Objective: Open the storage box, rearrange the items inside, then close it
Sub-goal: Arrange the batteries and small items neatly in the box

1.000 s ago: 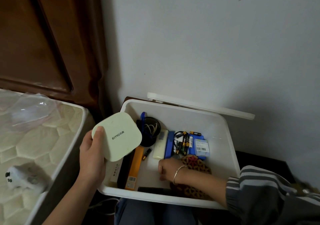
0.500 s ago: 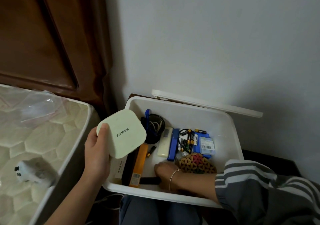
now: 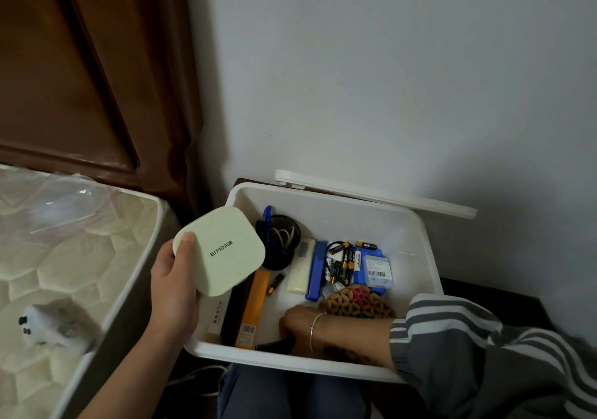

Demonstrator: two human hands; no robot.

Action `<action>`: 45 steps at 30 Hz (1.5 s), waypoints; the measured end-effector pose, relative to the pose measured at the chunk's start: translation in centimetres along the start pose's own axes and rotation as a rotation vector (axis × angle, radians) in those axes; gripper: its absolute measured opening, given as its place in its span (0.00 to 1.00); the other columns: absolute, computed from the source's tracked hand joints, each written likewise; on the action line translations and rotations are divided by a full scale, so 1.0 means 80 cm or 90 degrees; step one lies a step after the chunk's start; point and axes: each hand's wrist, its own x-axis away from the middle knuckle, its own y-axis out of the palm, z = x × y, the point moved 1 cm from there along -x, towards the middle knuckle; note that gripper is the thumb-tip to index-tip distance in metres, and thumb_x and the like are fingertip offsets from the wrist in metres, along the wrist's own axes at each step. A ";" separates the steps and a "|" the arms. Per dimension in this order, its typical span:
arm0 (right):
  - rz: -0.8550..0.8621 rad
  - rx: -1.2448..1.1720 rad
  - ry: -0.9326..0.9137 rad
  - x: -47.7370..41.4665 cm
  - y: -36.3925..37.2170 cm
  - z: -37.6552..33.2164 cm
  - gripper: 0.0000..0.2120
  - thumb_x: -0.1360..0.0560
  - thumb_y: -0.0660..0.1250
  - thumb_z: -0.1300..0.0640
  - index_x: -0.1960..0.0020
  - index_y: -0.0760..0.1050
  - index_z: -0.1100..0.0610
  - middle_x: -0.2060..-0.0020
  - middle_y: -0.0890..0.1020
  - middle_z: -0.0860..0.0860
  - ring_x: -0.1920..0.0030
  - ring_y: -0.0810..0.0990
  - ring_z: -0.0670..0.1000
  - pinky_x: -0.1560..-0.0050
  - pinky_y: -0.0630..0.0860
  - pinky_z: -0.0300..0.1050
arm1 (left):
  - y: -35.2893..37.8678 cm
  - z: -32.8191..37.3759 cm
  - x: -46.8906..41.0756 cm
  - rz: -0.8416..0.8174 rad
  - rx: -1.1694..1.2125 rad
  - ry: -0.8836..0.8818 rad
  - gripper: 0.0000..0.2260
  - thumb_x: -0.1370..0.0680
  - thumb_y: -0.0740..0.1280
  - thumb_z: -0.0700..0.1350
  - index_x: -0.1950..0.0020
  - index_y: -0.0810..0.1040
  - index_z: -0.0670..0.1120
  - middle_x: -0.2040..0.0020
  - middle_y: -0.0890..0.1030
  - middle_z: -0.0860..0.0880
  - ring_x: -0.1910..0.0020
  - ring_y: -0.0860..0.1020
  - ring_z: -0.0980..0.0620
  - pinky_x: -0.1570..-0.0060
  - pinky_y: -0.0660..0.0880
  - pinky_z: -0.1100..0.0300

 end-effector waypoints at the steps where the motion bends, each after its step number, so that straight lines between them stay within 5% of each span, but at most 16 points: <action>1: -0.002 -0.020 -0.001 0.001 -0.003 0.002 0.16 0.28 0.70 0.57 0.42 0.77 0.61 0.44 0.78 0.60 0.45 0.77 0.60 0.43 0.75 0.53 | 0.000 0.001 0.001 0.000 -0.002 -0.001 0.19 0.28 0.63 0.66 0.41 0.77 0.60 0.47 0.84 0.50 0.50 0.84 0.48 0.61 0.80 0.52; 4: 0.006 -0.125 -0.010 0.008 -0.015 0.013 0.16 0.29 0.71 0.59 0.42 0.75 0.61 0.44 0.78 0.59 0.45 0.77 0.58 0.46 0.74 0.48 | 0.000 0.002 0.002 0.003 -0.003 -0.004 0.18 0.29 0.63 0.67 0.43 0.78 0.61 0.48 0.84 0.52 0.51 0.84 0.49 0.63 0.80 0.54; 9: 0.084 -0.439 0.005 0.041 -0.038 0.026 0.11 0.31 0.75 0.58 0.51 0.76 0.54 0.58 0.81 0.49 0.59 0.78 0.43 0.57 0.73 0.32 | 0.001 0.003 0.001 -0.005 0.007 -0.004 0.22 0.28 0.64 0.66 0.39 0.77 0.56 0.47 0.84 0.50 0.51 0.84 0.49 0.63 0.80 0.54; 12: 0.230 -0.636 0.038 0.069 -0.055 0.044 0.10 0.32 0.75 0.59 0.57 0.76 0.50 0.63 0.83 0.46 0.62 0.81 0.42 0.59 0.76 0.32 | 0.001 0.003 0.002 -0.006 0.001 -0.005 0.22 0.29 0.64 0.66 0.40 0.77 0.57 0.48 0.84 0.51 0.52 0.84 0.51 0.64 0.80 0.56; 16: 0.464 -0.788 0.177 0.103 -0.074 0.097 0.11 0.32 0.74 0.62 0.51 0.78 0.57 0.61 0.85 0.50 0.65 0.81 0.43 0.67 0.76 0.33 | 0.000 0.003 0.001 -0.007 -0.004 -0.003 0.23 0.28 0.63 0.66 0.38 0.77 0.55 0.47 0.84 0.49 0.51 0.84 0.48 0.63 0.80 0.54; 18: 0.506 -0.673 0.300 0.108 -0.080 0.130 0.11 0.31 0.74 0.63 0.50 0.78 0.59 0.57 0.83 0.54 0.62 0.81 0.47 0.64 0.75 0.32 | 0.000 0.004 0.002 -0.009 -0.002 0.002 0.23 0.27 0.63 0.65 0.37 0.76 0.53 0.46 0.84 0.48 0.49 0.84 0.46 0.62 0.80 0.53; 21: 0.475 -0.304 0.484 0.111 -0.081 0.165 0.08 0.28 0.68 0.62 0.48 0.77 0.59 0.53 0.82 0.54 0.51 0.80 0.55 0.52 0.76 0.44 | 0.002 0.005 0.004 -0.012 0.005 -0.001 0.23 0.26 0.63 0.64 0.38 0.76 0.53 0.47 0.84 0.48 0.50 0.84 0.48 0.65 0.80 0.56; 23: 0.484 -0.095 0.495 0.105 -0.076 0.163 0.14 0.27 0.65 0.63 0.41 0.74 0.59 0.45 0.79 0.56 0.43 0.76 0.56 0.43 0.73 0.47 | 0.003 0.005 0.006 -0.010 0.004 -0.006 0.23 0.27 0.63 0.65 0.38 0.77 0.54 0.47 0.84 0.48 0.51 0.84 0.48 0.67 0.79 0.58; 26: 0.549 -0.001 0.280 0.078 -0.073 0.127 0.15 0.26 0.66 0.60 0.39 0.76 0.57 0.44 0.78 0.53 0.41 0.74 0.54 0.41 0.67 0.44 | 0.003 0.005 0.005 -0.005 0.004 0.000 0.25 0.29 0.63 0.66 0.38 0.76 0.53 0.47 0.84 0.47 0.51 0.84 0.47 0.64 0.80 0.55; 31: 0.332 0.106 -0.089 0.015 -0.056 0.042 0.15 0.22 0.61 0.58 0.38 0.74 0.60 0.42 0.78 0.56 0.42 0.73 0.56 0.41 0.67 0.50 | 0.003 0.004 0.003 -0.005 -0.002 -0.002 0.23 0.29 0.63 0.67 0.39 0.77 0.57 0.48 0.84 0.50 0.52 0.84 0.50 0.66 0.80 0.58; 33: 0.305 0.257 -0.119 -0.009 -0.050 0.024 0.13 0.23 0.61 0.57 0.41 0.76 0.57 0.44 0.79 0.53 0.44 0.75 0.54 0.44 0.70 0.48 | 0.003 0.004 0.003 -0.005 -0.001 -0.001 0.22 0.29 0.64 0.67 0.41 0.78 0.57 0.48 0.85 0.50 0.53 0.84 0.50 0.66 0.80 0.58; 35: 0.303 0.377 -0.126 -0.025 -0.046 0.019 0.05 0.32 0.71 0.52 0.56 0.81 0.48 0.59 0.83 0.43 0.57 0.80 0.45 0.58 0.75 0.38 | 0.003 0.004 0.003 -0.003 0.004 -0.004 0.20 0.29 0.64 0.67 0.43 0.78 0.58 0.49 0.85 0.50 0.53 0.85 0.49 0.65 0.80 0.57; 37: 0.280 0.401 -0.074 -0.032 -0.046 0.019 0.08 0.43 0.78 0.48 0.67 0.80 0.46 0.70 0.81 0.40 0.68 0.78 0.41 0.68 0.73 0.33 | 0.003 0.004 0.004 -0.004 0.003 -0.006 0.19 0.30 0.64 0.67 0.44 0.78 0.59 0.48 0.85 0.51 0.52 0.84 0.50 0.65 0.80 0.58; 45: 0.404 0.347 -0.179 -0.019 -0.043 0.030 0.07 0.36 0.75 0.57 0.65 0.77 0.49 0.69 0.79 0.43 0.65 0.77 0.45 0.64 0.73 0.36 | 0.000 0.002 0.002 -0.013 0.007 -0.001 0.23 0.29 0.64 0.68 0.40 0.78 0.56 0.48 0.84 0.49 0.52 0.84 0.48 0.65 0.80 0.58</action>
